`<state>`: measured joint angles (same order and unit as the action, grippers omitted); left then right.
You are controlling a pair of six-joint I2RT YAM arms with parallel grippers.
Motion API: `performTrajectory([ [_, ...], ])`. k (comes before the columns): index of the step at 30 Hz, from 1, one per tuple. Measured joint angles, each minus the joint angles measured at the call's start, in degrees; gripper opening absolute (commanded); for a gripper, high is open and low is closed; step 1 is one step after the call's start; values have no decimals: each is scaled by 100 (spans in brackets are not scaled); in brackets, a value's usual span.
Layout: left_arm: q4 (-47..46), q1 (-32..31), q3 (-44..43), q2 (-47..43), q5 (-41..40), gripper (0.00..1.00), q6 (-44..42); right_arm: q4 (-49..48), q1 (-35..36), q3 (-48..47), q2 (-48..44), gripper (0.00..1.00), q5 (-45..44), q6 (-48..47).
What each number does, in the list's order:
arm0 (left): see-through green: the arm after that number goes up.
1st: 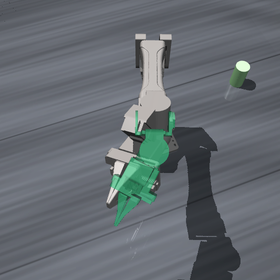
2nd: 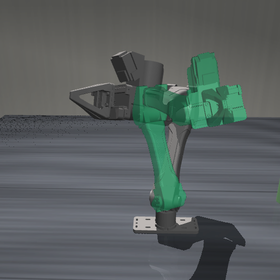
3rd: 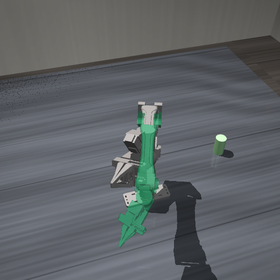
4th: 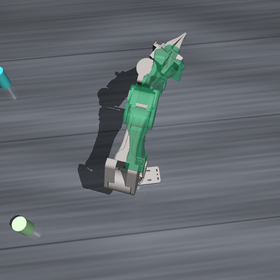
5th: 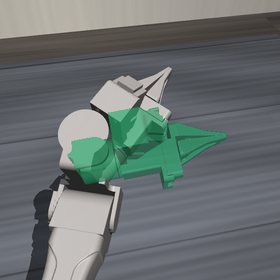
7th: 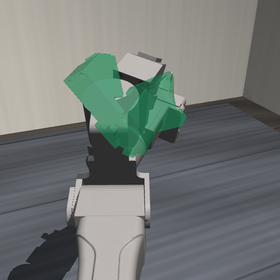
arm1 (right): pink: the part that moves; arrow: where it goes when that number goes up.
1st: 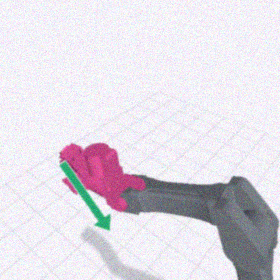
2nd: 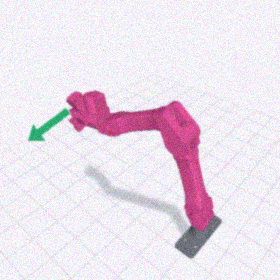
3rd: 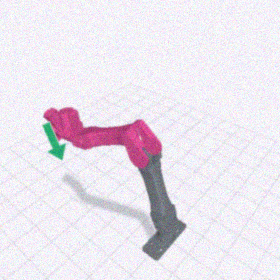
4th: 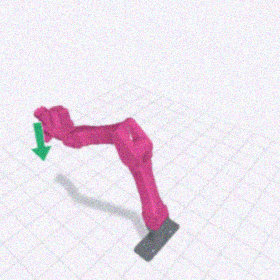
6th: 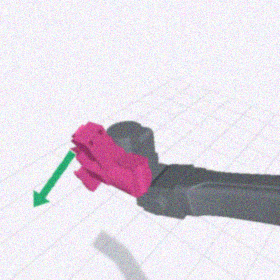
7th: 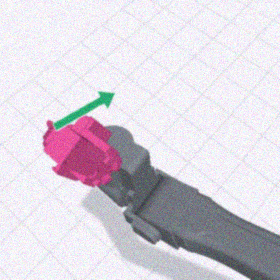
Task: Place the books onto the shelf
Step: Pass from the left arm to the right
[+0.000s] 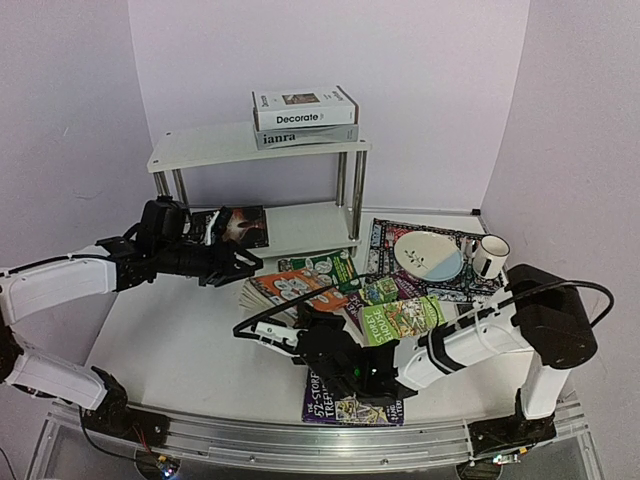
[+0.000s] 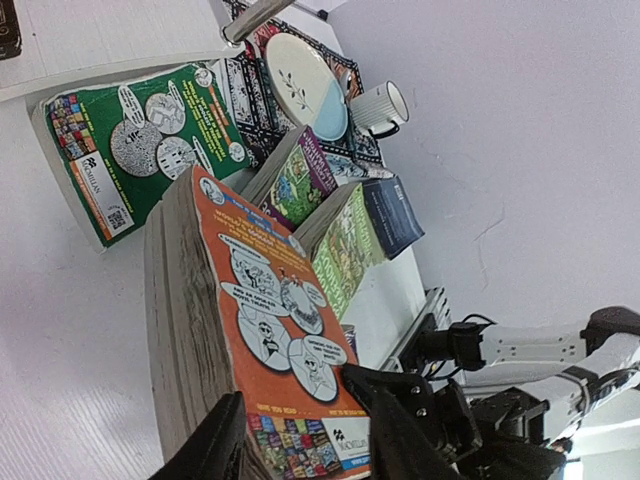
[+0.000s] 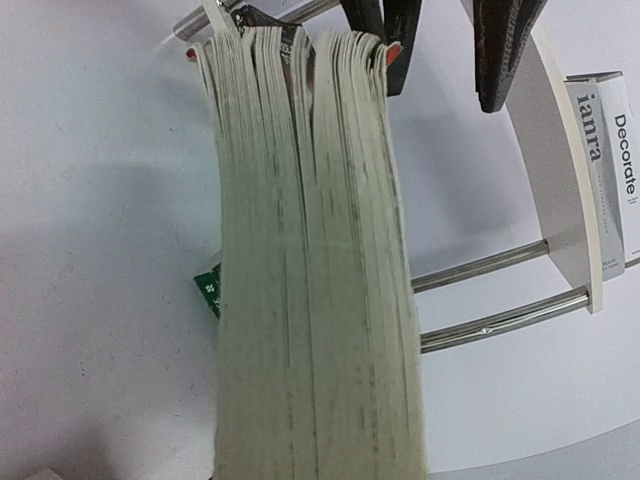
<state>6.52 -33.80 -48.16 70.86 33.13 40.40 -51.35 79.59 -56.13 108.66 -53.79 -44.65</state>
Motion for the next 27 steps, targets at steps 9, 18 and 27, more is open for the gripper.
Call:
performTrajectory([
  [9, 170, 23, -16, -469, -321, 97, -248, 805, 11, 28, -645, 0, 424, 801],
  [18, 258, 50, -463, -1805, -483, 100, -841, 2516, -208, -190, -1569, 0, 1293, 2504],
  [27, 255, 50, -488, -2010, -785, 100, -1066, 3800, -1454, -724, -1965, 0, 2364, 4440],
])
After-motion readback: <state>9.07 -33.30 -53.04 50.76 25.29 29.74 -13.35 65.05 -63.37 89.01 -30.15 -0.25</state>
